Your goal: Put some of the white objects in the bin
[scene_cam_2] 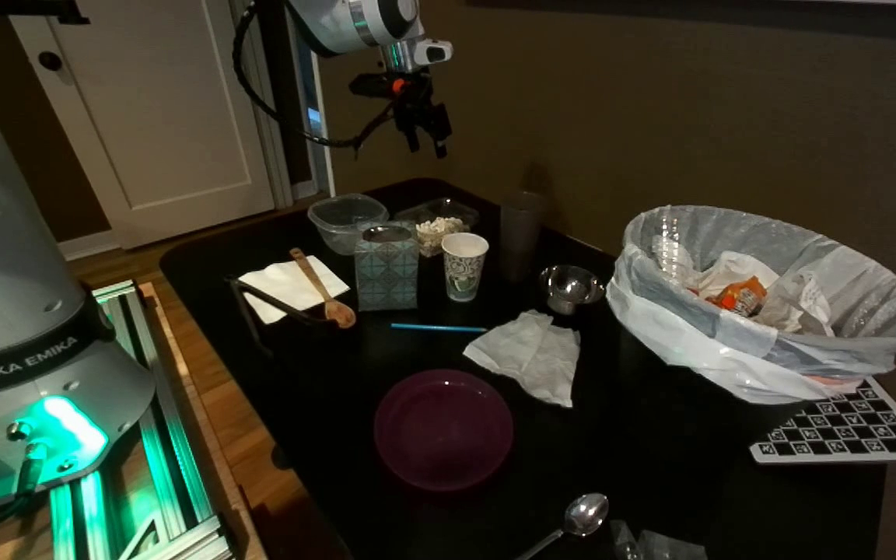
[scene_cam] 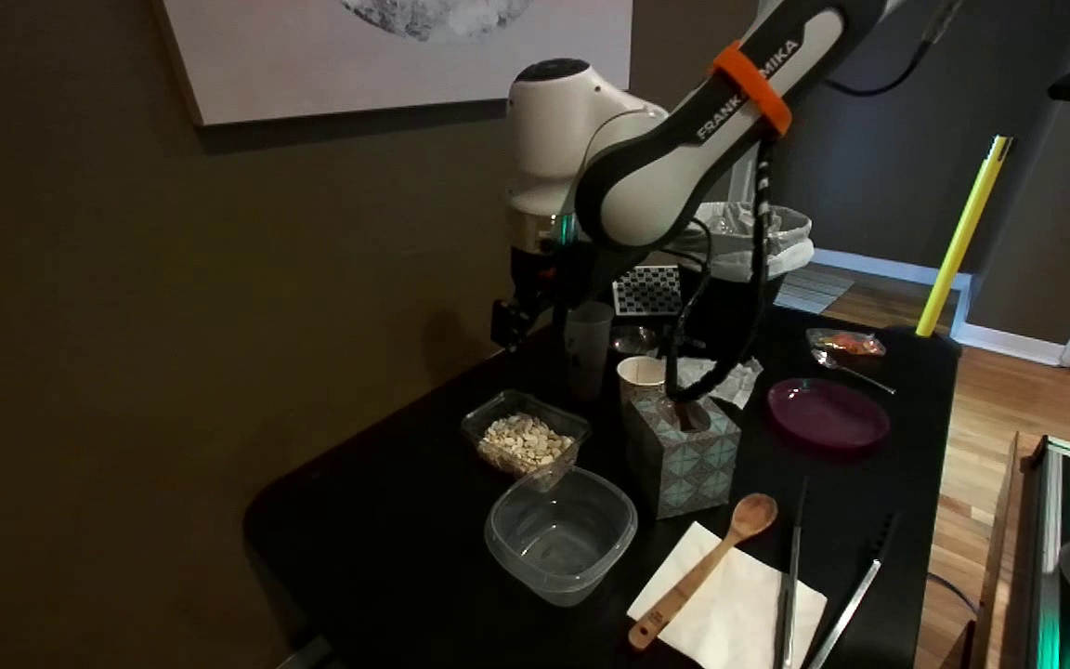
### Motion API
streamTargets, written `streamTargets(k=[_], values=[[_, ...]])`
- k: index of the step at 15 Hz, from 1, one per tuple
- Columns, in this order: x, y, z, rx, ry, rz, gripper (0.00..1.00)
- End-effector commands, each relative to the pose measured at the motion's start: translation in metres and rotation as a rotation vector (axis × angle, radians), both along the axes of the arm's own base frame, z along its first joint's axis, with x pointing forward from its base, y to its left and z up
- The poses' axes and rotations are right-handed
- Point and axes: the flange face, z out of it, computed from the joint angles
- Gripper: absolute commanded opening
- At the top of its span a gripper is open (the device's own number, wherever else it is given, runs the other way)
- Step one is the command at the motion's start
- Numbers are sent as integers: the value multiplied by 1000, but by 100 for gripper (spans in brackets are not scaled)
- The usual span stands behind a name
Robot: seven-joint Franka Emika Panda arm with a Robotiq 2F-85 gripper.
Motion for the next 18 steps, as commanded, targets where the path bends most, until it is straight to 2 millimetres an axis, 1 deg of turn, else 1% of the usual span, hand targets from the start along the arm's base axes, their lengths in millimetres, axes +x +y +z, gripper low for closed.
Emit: streamTargets(k=[1,3,5,7,11,14,18], values=[[5,7,-5,-6,12,2,100],[10,15,-11,-10,19,6,100],[13,14,-11,-11,16,4,100],[19,2,-24,-23,37,-55,100],[31,-11,-51,-13,82,-105,100],[40,-12,-71,3,102,-136,100],[63,-10,-97,24,112,-152,100]])
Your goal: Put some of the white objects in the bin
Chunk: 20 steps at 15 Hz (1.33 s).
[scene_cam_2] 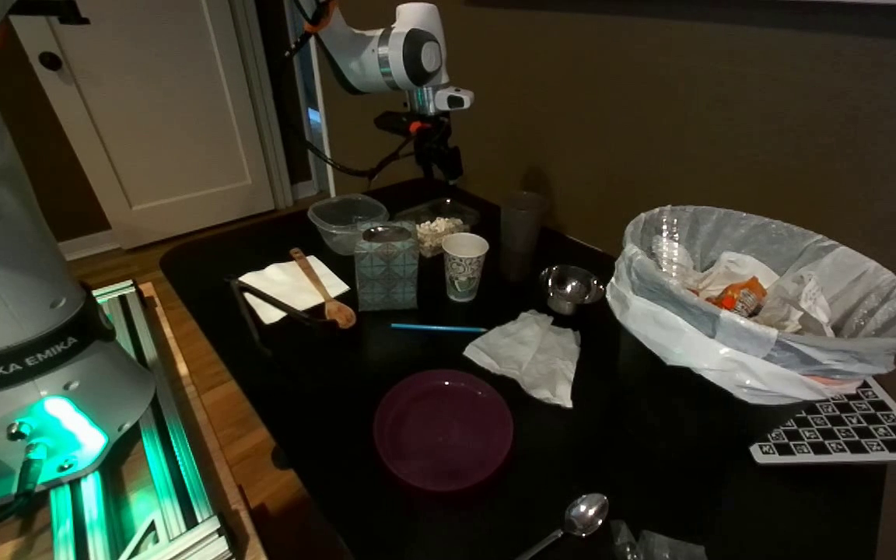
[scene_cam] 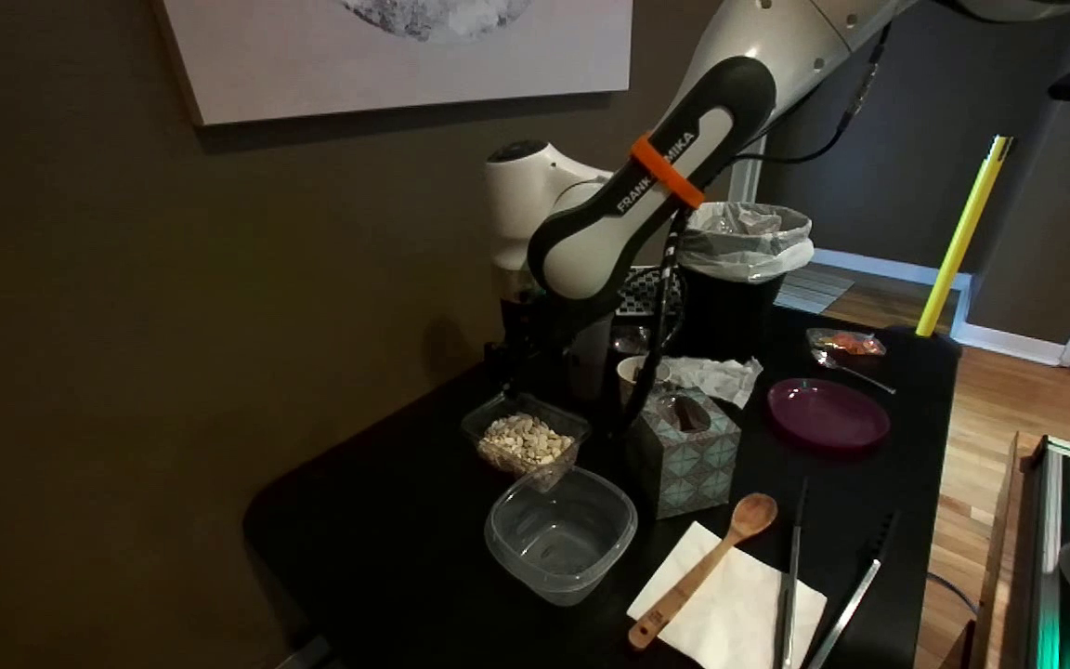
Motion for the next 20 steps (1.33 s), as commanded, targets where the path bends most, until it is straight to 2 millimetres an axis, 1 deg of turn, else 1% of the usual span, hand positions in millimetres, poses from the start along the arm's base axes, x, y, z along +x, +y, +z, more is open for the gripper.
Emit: streamTargets(k=[1,4,8,9,11,12,17,18,19,20], values=[[26,7,-24,9,15,-22,100],[39,13,-36,30,23,-24,100],[47,23,-51,43,57,-24,100],[49,25,-54,44,61,-23,88],[53,27,-59,47,60,-30,66],[54,29,-62,52,63,-27,65],[62,28,-74,41,55,-30,86],[64,27,-76,39,55,-30,86],[65,27,-78,39,55,-31,84],[65,27,-81,38,55,-31,86]])
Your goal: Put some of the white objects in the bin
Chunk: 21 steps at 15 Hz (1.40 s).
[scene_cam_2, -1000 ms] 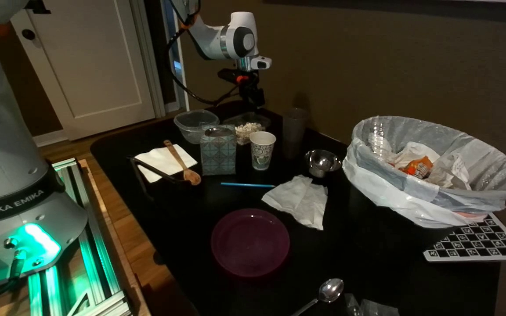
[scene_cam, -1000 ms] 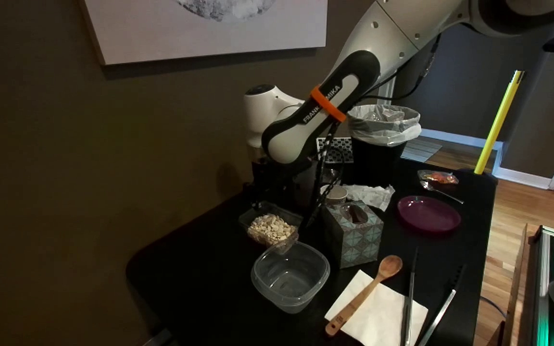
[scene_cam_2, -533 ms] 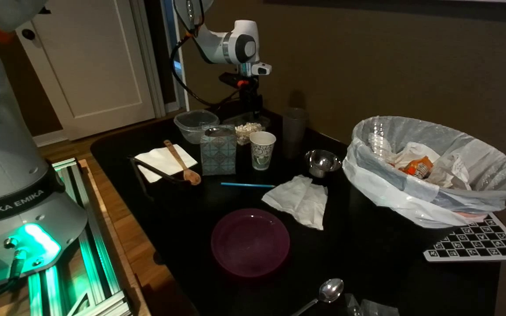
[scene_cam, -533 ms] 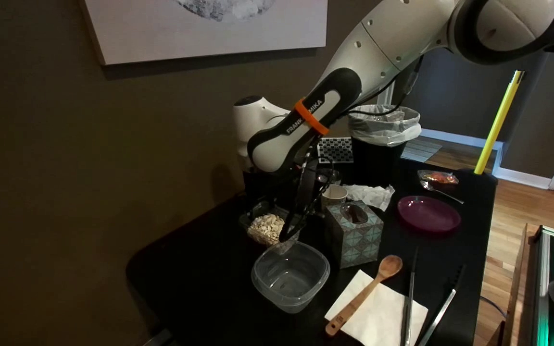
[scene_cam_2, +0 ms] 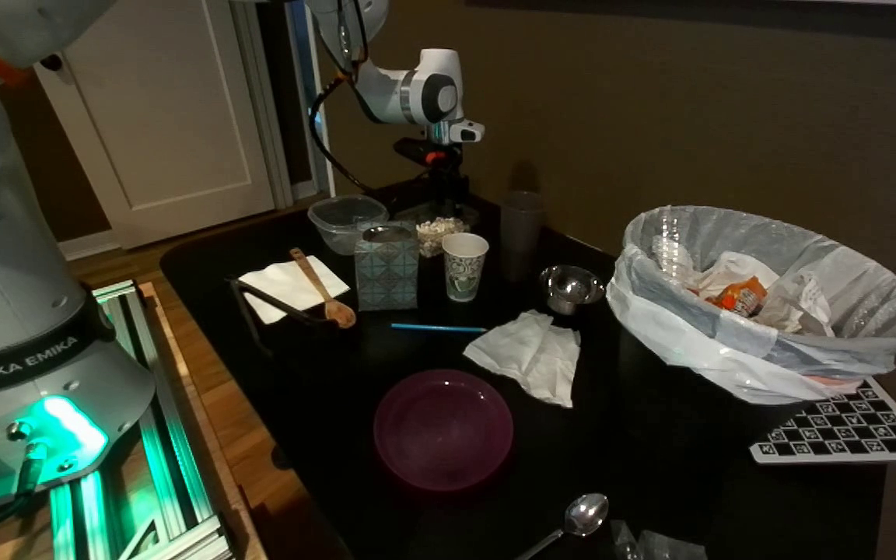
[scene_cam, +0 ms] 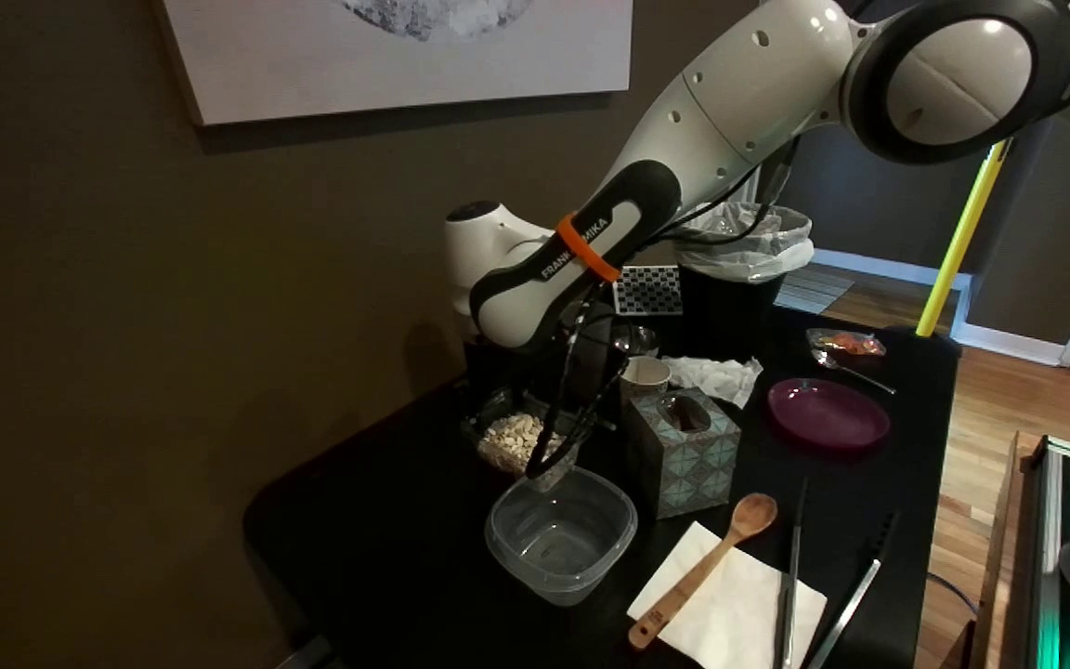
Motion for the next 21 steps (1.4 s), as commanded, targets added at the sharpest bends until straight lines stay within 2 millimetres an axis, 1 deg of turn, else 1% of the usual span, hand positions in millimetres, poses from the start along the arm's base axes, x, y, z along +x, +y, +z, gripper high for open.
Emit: streamTargets(k=[1,4,5,6,7,8,11,13,14,16,17,19,21], values=[[7,3,-12,-4,23,5,83],[7,3,-19,-4,31,6,76],[7,3,-21,-4,34,7,72],[7,4,-23,-4,36,9,72],[7,4,-25,-3,39,9,67],[7,4,-27,-2,41,8,69],[6,5,-32,-1,50,9,68],[6,5,-33,-4,60,7,69],[6,5,-34,-6,65,6,71],[5,5,-36,-7,73,6,68],[6,5,-36,-6,74,4,45],[7,5,-34,-8,77,2,43],[8,7,-31,-7,74,0,27]])
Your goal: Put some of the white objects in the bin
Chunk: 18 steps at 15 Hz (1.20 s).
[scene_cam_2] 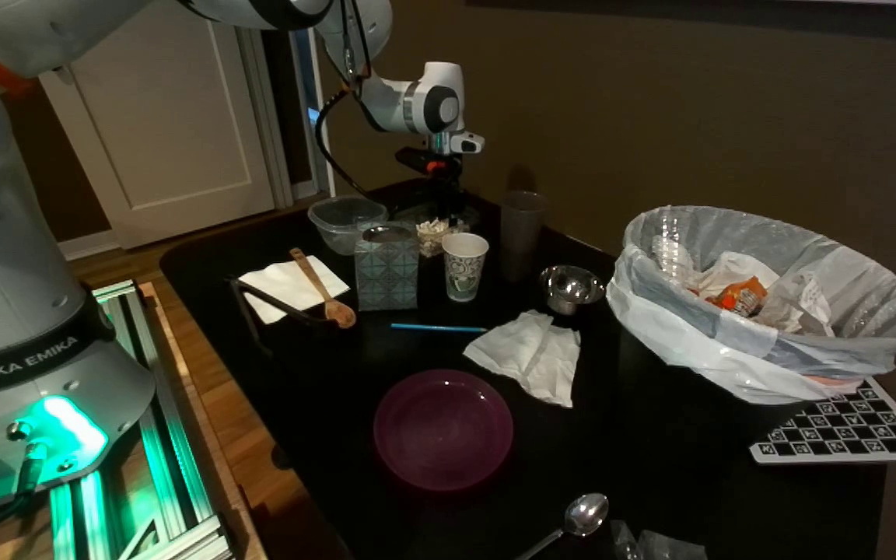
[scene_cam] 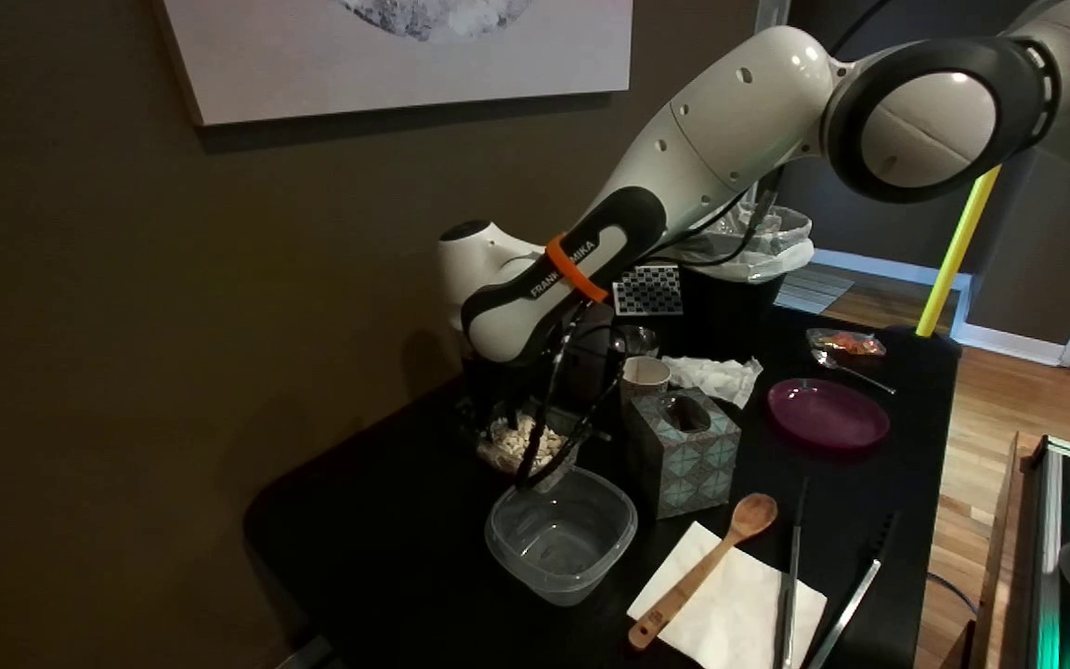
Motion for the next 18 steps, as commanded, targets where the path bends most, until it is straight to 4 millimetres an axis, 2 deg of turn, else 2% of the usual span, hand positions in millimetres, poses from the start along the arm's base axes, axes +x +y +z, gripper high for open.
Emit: streamTargets(k=[1,4,8,14,18], values=[[2,3,-6,1,23,1,18],[2,3,-4,0,23,0,0],[3,7,8,-4,12,0,2],[0,18,57,-24,-23,7,2],[-3,19,103,-34,-47,10,2]])
